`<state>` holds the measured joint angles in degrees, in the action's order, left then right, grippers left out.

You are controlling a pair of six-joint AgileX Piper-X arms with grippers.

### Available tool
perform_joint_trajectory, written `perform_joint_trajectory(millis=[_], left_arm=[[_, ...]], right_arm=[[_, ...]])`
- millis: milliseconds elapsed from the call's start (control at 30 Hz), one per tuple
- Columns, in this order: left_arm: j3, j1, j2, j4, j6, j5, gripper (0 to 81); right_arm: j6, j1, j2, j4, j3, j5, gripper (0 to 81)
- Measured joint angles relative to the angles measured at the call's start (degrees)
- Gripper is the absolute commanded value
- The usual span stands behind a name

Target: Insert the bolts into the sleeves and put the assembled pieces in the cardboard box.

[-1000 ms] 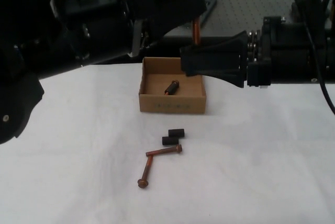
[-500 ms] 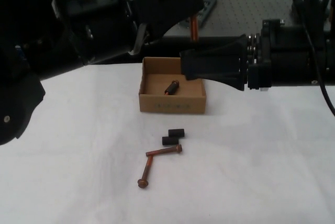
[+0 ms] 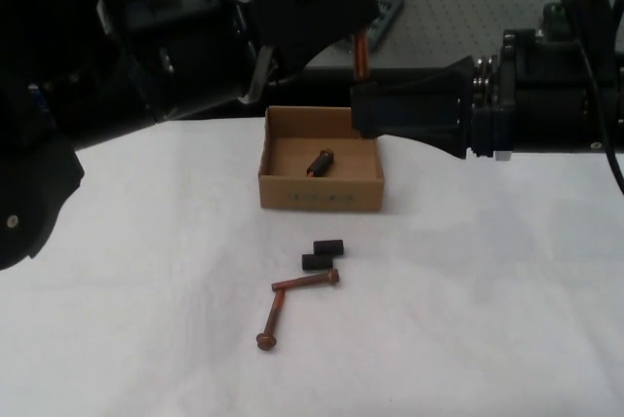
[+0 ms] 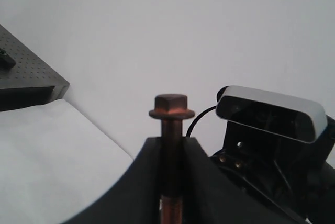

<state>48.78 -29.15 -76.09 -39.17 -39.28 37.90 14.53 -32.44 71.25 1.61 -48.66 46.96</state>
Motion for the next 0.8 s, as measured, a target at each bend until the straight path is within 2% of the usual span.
perform_joint_trajectory(millis=[800], left_arm=[[-0.06,0.00,0.00,3.07,1.35,0.00,0.6]], right_arm=[[0.00,0.00,0.00,0.00,0.00,-1.01,1.9]])
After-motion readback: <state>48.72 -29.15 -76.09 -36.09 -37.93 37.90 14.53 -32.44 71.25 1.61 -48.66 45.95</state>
